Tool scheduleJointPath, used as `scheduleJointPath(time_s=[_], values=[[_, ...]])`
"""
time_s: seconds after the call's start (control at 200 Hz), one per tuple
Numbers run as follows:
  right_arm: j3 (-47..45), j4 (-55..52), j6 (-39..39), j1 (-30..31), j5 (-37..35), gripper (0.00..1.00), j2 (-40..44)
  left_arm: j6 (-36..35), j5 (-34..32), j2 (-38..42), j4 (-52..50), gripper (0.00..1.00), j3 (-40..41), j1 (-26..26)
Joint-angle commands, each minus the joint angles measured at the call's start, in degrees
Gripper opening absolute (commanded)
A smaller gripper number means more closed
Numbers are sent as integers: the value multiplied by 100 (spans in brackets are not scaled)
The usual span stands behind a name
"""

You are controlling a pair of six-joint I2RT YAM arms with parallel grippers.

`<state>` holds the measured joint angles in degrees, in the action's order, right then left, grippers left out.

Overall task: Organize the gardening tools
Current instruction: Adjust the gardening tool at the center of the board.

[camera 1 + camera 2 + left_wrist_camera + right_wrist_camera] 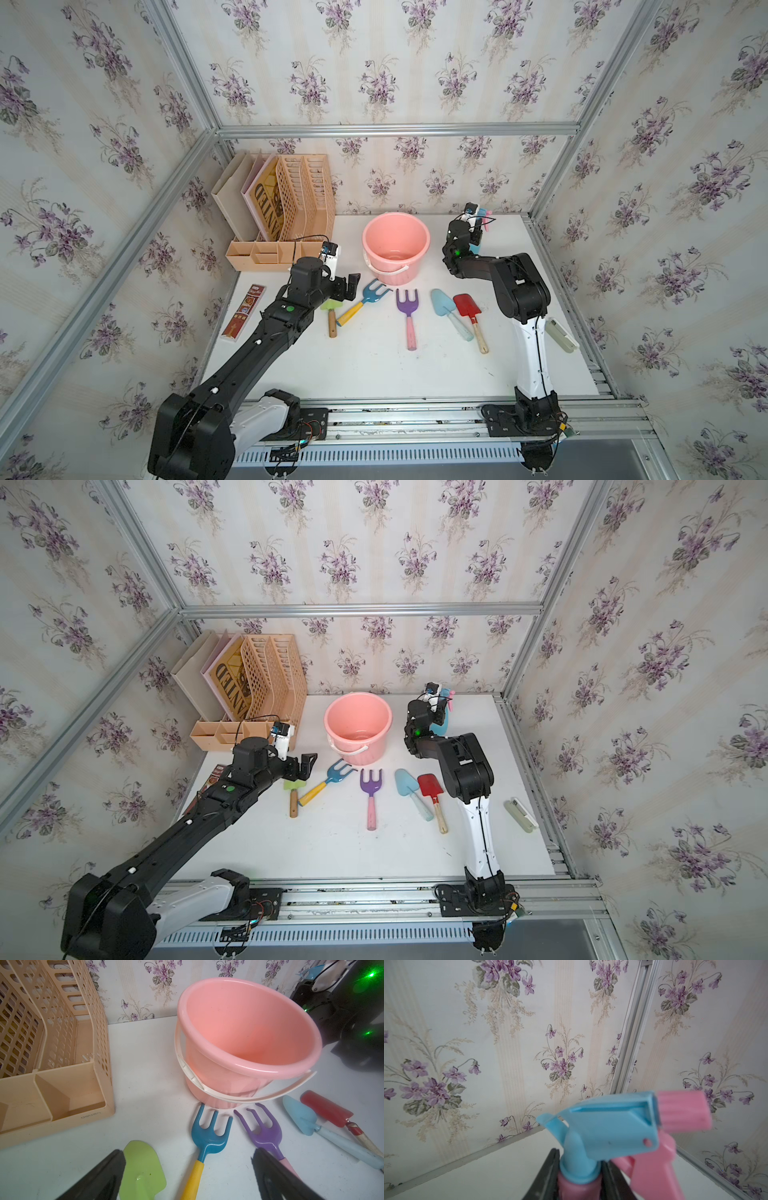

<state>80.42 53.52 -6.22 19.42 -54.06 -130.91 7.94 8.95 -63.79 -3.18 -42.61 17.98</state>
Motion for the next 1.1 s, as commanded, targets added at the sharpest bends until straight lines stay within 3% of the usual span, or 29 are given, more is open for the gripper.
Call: scheduleJointPath(time_s=[0.0, 0.639, 0.819, 1.094], values=[[-132, 105, -83, 43, -112, 4, 56, 5, -60, 22, 176, 99, 16, -5], [-282, -431, 112, 227, -193, 23, 346, 32, -68, 136, 238, 99, 129, -9], [-247, -414, -83, 287, -228, 35, 436, 19, -85, 242, 205, 99, 164, -5], [-362, -466, -174, 311, -301, 38, 624, 32, -78, 371, 204, 99, 227, -7]])
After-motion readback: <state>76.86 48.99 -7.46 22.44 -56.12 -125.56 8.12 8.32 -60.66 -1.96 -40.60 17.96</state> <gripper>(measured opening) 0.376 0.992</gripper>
